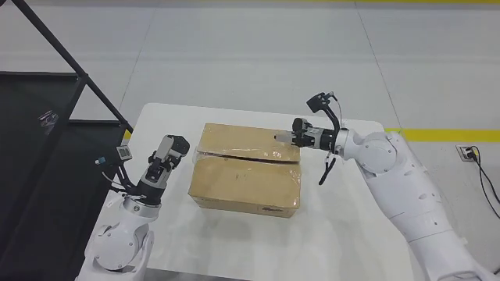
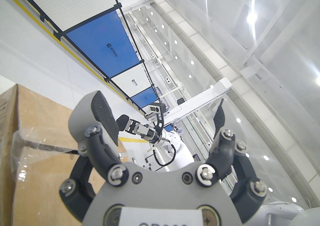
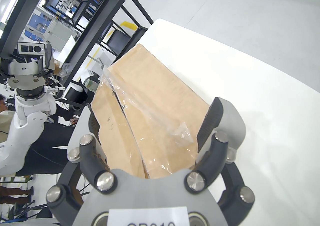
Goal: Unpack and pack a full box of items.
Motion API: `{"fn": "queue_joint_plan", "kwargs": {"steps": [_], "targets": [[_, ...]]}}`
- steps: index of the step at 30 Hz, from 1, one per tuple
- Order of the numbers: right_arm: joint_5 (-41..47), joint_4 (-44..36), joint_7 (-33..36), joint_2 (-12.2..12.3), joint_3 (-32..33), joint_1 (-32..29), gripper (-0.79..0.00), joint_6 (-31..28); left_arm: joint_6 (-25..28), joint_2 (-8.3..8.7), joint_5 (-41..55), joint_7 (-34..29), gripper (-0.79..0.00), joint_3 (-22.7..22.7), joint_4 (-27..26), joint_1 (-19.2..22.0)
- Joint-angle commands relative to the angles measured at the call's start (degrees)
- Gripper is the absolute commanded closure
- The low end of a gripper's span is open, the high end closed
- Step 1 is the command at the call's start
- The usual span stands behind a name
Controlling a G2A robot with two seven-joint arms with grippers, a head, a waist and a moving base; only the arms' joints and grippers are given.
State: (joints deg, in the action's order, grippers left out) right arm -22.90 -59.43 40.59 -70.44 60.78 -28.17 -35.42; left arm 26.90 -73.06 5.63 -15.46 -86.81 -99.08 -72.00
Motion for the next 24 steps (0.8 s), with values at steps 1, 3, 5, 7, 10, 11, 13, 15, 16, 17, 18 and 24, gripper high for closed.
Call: {"fn": "queue_joint_plan", "kwargs": {"steps": [1,3,5,7,10,11,13,15,16,17,18,24], "targets": [[-5.29,-1.38,-1.60,0.41,-0.08,-0.42,-0.785,-4.25,-0.11,0.02,-0.13,-0.09,-0.785,0.08,0.00,0.12],[-9.50,-2.17,-3.35,0.72,-0.25,-0.73,-0.785,-7.54,-0.14,0.03,-0.12,-0.12,-0.785,0.15,-0.05,0.18],[-12.53,-2.23,-5.54,0.85,-0.58,-1.07,-0.785,-10.19,-0.05,0.04,-0.06,-0.24,-0.785,0.21,-0.05,0.18],[-15.46,-1.72,-7.34,0.94,-0.89,-0.98,-0.785,-11.70,0.05,0.06,-0.05,-0.24,-0.785,0.22,-0.04,0.08],[-18.98,-1.29,-9.24,0.72,-1.97,-0.40,-0.785,-10.53,0.16,0.10,0.10,-0.23,-0.785,0.05,-0.10,-0.24],[-19.77,-1.27,-9.78,0.57,-2.42,-0.20,-0.785,-9.62,0.16,0.11,0.14,-0.24,-0.785,-0.01,-0.17,-0.33],[-21.39,-1.25,-10.49,0.32,-3.24,0.27,-0.785,-8.12,0.17,0.13,0.21,-0.18,-0.785,-0.13,-0.29,-0.46],[-22.77,-1.48,-10.52,0.07,-4.23,0.70,-0.714,-7.10,0.23,0.15,0.19,-0.05,-0.785,-0.20,-0.36,-0.59],[-23.33,-1.39,-10.30,-0.03,-4.64,0.95,-0.677,-6.56,0.22,0.16,0.19,-0.01,-0.785,-0.21,-0.43,-0.65],[-23.86,-1.38,-9.83,-0.15,-5.06,1.25,-0.616,-5.85,0.24,0.17,0.16,0.02,-0.785,-0.24,-0.50,-0.69],[-24.06,-1.36,-9.49,-0.25,-5.42,1.46,-0.570,-5.47,0.30,0.18,0.13,0.04,-0.785,-0.28,-0.53,-0.74],[-25.34,-1.55,-7.49,-0.63,-6.75,2.32,-0.259,-3.04,0.51,0.24,0.69,0.12,-0.785,-0.63,-0.75,-0.95]]}}
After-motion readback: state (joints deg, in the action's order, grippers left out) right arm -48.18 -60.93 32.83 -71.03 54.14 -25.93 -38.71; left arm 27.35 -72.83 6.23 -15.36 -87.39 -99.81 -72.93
